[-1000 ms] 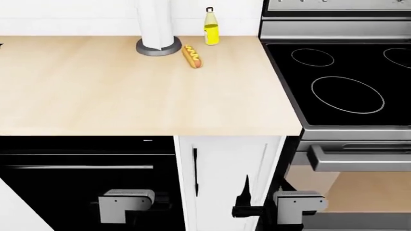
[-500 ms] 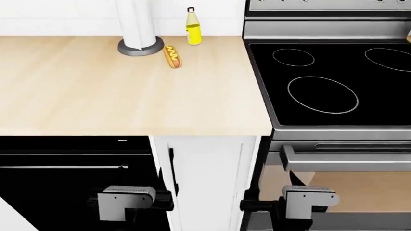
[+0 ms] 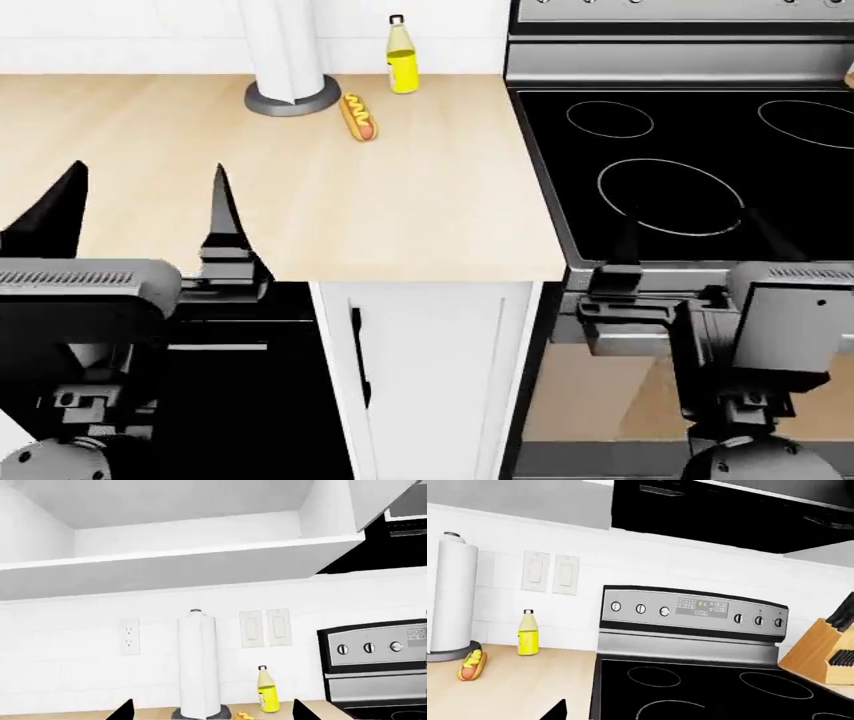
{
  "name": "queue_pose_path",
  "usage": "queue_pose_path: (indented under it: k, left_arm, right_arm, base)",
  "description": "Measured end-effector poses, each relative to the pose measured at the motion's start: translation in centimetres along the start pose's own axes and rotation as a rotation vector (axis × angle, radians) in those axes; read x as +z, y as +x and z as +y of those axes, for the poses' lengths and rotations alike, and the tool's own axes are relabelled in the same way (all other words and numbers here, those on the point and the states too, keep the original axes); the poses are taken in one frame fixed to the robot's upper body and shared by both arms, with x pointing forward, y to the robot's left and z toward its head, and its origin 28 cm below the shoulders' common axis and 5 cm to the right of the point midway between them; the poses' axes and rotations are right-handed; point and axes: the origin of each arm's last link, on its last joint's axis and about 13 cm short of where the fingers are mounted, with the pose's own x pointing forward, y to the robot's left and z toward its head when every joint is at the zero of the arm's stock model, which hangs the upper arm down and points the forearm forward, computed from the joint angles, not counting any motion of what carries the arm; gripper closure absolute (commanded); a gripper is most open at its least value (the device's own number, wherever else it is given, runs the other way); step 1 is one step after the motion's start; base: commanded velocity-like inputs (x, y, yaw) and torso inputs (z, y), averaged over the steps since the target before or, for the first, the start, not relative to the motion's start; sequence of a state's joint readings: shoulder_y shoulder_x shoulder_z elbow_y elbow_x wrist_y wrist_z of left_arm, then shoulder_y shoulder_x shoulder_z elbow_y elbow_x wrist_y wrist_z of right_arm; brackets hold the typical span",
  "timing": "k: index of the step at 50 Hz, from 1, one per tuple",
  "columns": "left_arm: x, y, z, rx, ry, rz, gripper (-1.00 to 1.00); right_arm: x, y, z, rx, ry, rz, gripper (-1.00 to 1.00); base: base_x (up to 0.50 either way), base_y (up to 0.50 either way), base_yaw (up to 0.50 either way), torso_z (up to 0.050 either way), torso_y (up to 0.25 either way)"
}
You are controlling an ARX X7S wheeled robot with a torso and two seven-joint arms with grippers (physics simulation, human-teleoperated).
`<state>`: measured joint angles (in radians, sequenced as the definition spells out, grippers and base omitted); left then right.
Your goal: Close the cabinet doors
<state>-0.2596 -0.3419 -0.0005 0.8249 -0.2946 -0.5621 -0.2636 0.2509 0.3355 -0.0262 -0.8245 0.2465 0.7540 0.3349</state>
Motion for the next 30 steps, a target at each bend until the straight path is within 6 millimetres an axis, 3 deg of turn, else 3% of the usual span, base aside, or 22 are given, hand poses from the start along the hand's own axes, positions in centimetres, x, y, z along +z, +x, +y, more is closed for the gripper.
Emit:
queue_pose_path:
  k: [9, 15, 21, 30]
  left_arm:
    - [5.8, 1.1, 0.8, -0.011, 0.036, -0.242, -1.0]
    - [8.7, 1.0, 0.8, -0.058, 0.06, -0.35, -1.0]
    - [10.3, 0.6, 0.7, -0.084, 0.079, -0.396, -1.0]
    - [11.4, 0.0, 1.1, -0.062, 0.097, -0.404, -1.0]
  right_arm:
    - [5.5, 0.2, -1.2, -0.041, -0.016, -0.221, -1.0]
    - [8.1, -0.4, -1.2, -0.013, -0.04, -0.343, -1.0]
    - [9.5, -1.3, -1.3, 0.005, -0.062, -0.394, -1.0]
    - [10.2, -2.2, -2.0, -0.035, -0.073, -0.395, -1.0]
  base:
    - [0.0, 0.0, 0.0, 0.0, 0.0]
    - [0.0, 0.0, 0.0, 0.0, 0.0]
    - [0.06, 0.0, 0.0, 0.0, 0.0]
    - [0.49, 0.0, 0.0, 0.0, 0.0]
